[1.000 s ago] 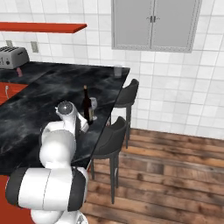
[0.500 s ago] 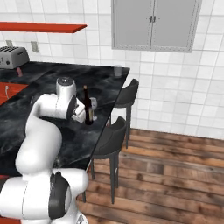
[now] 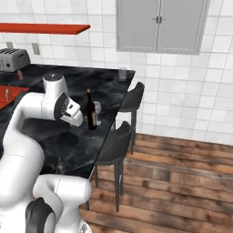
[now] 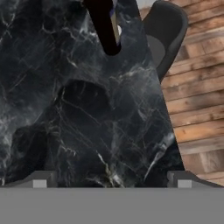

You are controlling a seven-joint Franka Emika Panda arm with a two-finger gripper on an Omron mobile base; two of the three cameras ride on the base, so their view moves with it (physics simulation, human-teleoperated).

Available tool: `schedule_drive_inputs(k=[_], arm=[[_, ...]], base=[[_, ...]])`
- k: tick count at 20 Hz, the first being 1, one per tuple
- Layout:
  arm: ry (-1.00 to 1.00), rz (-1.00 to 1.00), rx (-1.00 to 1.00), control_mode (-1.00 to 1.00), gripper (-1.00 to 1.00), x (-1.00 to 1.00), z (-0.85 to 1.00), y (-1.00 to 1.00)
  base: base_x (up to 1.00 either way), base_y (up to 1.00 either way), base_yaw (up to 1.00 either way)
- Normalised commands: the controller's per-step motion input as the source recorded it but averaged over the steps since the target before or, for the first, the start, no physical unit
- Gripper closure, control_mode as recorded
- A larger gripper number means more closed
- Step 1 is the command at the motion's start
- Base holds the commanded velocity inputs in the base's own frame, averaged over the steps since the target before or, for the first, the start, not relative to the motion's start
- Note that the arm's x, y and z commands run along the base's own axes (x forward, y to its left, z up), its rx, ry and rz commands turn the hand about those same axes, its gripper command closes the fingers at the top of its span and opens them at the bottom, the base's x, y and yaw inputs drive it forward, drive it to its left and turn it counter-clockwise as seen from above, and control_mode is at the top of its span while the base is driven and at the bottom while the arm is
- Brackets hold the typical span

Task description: There is a wine glass and glass cup on the dining counter. Place the wine bottle next to the wine glass and the juice bottle next to the glass cup.

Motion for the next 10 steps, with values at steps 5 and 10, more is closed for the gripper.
schedule_drive_inputs(k=[5,10], arm=[[-0.01,0.04,-0.03,-1.0,-1.0,-0.63,0.06,0.0],[-0.01,0.02,0.0,-1.0,-1.0,-0.45,0.0,0.0]], base=[[0.0,0.0,0.0],[0.0,0.0,0.0]])
